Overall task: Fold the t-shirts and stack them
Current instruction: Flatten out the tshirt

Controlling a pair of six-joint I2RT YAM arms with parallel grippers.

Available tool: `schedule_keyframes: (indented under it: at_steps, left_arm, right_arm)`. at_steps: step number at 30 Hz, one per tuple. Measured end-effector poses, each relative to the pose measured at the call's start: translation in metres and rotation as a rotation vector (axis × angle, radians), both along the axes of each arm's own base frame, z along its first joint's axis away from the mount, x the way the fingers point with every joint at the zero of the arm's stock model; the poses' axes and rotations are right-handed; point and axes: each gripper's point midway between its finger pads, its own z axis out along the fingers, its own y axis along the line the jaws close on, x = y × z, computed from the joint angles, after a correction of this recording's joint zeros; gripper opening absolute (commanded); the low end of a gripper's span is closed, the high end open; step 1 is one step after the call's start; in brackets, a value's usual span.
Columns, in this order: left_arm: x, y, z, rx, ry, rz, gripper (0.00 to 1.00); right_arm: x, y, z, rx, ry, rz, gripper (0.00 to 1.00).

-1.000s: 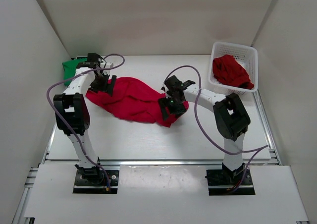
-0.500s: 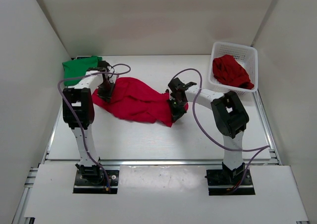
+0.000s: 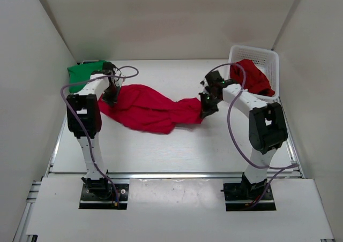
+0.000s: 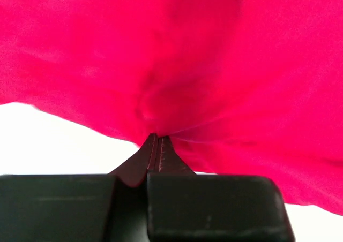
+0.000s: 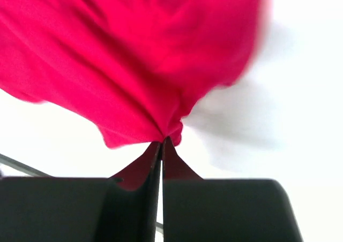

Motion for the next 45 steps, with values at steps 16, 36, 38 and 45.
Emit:
schedule_keyframes:
  at_steps: [16,36,38,45]
  left_arm:
    - [0.085,0.04,0.448,0.208,-1.211,-0.023,0.0]
    - [-0.182,0.021,0.06,-0.07,0.064,-0.195,0.0]
    - [-0.17,0.016,0.058,-0.097,0.076,-0.19,0.0]
    - [0.069,0.005,0.088,-0.113,-0.167,-0.134,0.0]
  right_arm:
    - [0.143,-0.08,0.377,0.267,-0.982,-0.268,0.0]
    - [-0.147,-0.058,0.062,-0.046,0.22,-0.104,0.0]
    - [-0.107,-0.055,0.068,-0.022,0.205,-0.134,0.0]
    - [0.211,-0.043,0.132,0.227,-0.297,-0.3,0.0]
